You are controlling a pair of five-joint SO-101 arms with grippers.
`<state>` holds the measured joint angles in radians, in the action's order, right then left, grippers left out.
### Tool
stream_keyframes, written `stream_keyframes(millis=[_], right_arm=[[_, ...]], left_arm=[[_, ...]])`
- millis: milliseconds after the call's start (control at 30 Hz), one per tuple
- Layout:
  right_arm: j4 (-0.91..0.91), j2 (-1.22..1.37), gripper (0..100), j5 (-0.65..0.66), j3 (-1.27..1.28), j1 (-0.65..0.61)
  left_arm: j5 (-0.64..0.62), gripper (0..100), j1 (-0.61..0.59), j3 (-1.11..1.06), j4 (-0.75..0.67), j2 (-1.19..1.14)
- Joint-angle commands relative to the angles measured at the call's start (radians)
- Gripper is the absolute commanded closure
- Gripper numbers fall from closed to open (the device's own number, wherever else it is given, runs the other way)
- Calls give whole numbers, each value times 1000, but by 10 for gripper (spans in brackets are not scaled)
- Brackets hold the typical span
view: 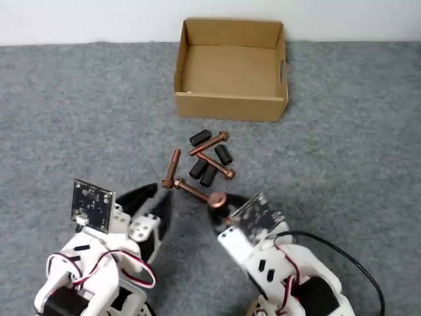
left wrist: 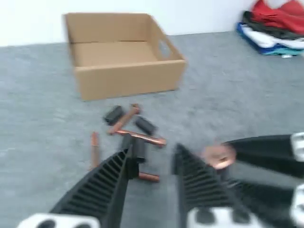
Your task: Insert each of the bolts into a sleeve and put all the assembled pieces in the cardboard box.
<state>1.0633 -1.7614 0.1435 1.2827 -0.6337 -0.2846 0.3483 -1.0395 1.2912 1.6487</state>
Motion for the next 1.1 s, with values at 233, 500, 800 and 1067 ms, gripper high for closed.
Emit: stream_keyframes(millis=[233, 500, 800, 1067], right_arm=[[-127, 460, 991, 2, -330, 321], [-317, 1170, 991, -2, -832, 461], [-501, 1761, 991, -2, -1301, 460], [-521, 2132, 990, -2, -1629, 461]], left_arm=[[242, 996, -365, -403, -224, 0], [288, 995, -463, -619, -397, 0], [287, 995, -463, -651, -402, -8], [287, 994, -463, -651, -341, 0]])
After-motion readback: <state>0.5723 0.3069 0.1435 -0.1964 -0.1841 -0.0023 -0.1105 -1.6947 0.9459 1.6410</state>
